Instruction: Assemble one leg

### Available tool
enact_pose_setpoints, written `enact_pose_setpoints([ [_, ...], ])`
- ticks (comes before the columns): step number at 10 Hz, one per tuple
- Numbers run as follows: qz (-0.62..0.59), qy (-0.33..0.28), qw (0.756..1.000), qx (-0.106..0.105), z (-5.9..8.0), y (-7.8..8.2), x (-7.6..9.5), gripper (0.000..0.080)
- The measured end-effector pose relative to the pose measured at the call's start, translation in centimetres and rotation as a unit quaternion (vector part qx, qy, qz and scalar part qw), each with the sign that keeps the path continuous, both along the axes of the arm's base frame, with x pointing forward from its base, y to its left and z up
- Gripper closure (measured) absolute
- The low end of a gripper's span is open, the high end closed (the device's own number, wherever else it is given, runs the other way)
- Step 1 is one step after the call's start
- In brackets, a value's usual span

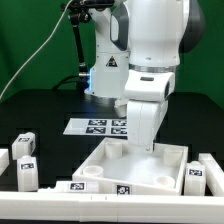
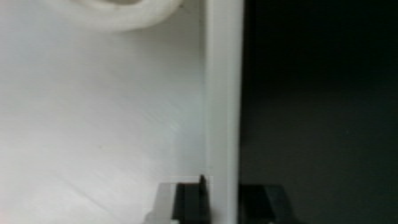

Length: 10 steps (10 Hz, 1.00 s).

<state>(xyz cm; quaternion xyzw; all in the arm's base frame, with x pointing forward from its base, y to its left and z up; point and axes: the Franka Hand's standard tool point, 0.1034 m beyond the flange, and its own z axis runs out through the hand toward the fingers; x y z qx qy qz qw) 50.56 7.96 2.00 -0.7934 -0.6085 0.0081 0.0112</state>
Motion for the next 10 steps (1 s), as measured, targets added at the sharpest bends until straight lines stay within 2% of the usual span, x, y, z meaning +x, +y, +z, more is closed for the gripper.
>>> enact_pose_setpoints([
  [2, 0.0, 0.001, 1.0, 0.0, -0.1, 0.0, 0.0, 0.0747],
  [6, 0.116, 0.013, 0.993, 0.001, -0.5, -1.1, 0.1, 0.0747],
  [10, 0.112, 0.017, 0.994, 0.001, -0.5, -1.2, 0.0, 0.0744],
])
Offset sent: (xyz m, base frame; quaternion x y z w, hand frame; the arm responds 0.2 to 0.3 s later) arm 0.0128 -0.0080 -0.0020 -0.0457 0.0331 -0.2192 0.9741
